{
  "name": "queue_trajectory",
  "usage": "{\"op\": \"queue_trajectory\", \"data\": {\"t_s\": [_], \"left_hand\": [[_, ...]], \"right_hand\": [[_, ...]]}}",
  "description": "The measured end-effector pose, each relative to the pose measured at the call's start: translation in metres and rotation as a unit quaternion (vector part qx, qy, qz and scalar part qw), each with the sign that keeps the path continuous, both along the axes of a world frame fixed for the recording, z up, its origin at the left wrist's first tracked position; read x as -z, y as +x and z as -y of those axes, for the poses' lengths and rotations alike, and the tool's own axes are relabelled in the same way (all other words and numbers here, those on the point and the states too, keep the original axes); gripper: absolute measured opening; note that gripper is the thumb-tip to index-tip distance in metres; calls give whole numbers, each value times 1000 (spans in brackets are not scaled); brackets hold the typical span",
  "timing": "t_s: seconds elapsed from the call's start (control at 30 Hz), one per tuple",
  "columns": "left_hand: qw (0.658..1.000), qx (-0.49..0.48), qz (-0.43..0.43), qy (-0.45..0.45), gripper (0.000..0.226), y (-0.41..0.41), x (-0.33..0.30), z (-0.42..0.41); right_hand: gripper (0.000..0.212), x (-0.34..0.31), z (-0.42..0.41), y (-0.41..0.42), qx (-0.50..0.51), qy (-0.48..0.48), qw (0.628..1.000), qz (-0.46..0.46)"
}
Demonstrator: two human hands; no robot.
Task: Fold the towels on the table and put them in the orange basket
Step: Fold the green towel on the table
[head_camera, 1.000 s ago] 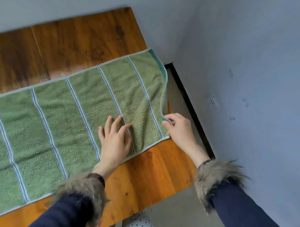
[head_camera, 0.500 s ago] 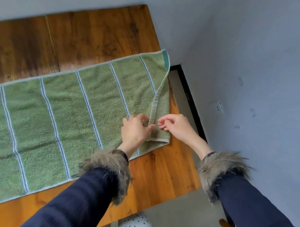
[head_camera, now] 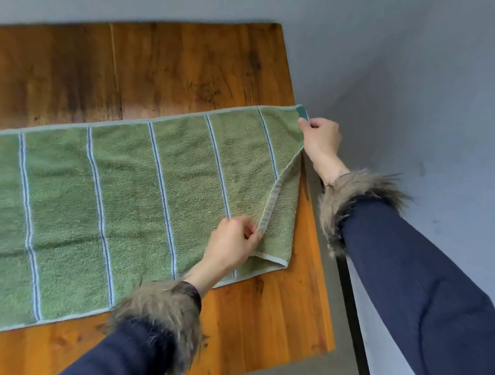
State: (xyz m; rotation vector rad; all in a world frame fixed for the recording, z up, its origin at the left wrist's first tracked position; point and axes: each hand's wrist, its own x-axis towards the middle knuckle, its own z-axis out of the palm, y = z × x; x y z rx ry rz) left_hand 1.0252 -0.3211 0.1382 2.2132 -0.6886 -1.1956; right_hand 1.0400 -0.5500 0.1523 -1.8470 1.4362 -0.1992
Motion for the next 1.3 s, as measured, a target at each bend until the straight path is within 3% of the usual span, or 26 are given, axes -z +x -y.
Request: {"op": "queue_trajectory", "data": {"t_s": [0.1, 0.27, 0.47, 0.6, 0.83, 0.93, 1.03, 1.13, 1.23, 1.3], "left_hand": [[993, -67, -88, -34, 12, 6, -9, -11], [976, -164, -119, -77, 8, 25, -28, -52], [964, -226, -95, -107, 7, 59, -64, -123], [938, -285, -124, -155, 11, 81, -87, -173], [902, -373, -89, -199, 18, 112, -106, -259], [895, -409, -53, -169, 13, 124, -101, -297], [902, -426, 31, -61, 6, 135, -78, -331], [916, -393, 77, 15, 9, 138, -46, -354], [928, -353, 107, 44, 11, 141, -20, -362], [932, -347, 101, 41, 11, 141, -10, -362]], "right_hand": [[18, -10, -8, 13, 3, -5, 1000, 16], [9, -39, -48, 29, -100, -22, 994, 42], [7, -67, -126, 65, -204, -41, 976, 70], [12, -79, -189, 89, -245, -40, 965, 88], [11, -96, -288, 133, -322, -17, 943, 85], [13, -96, -323, 151, -344, -11, 936, 79], [17, -82, -354, 165, -375, -16, 926, 38], [37, -58, -374, 169, -390, -21, 920, -1], [37, -30, -375, 167, -454, -78, 887, -37], [40, -12, -366, 161, -498, -115, 847, -146]]}}
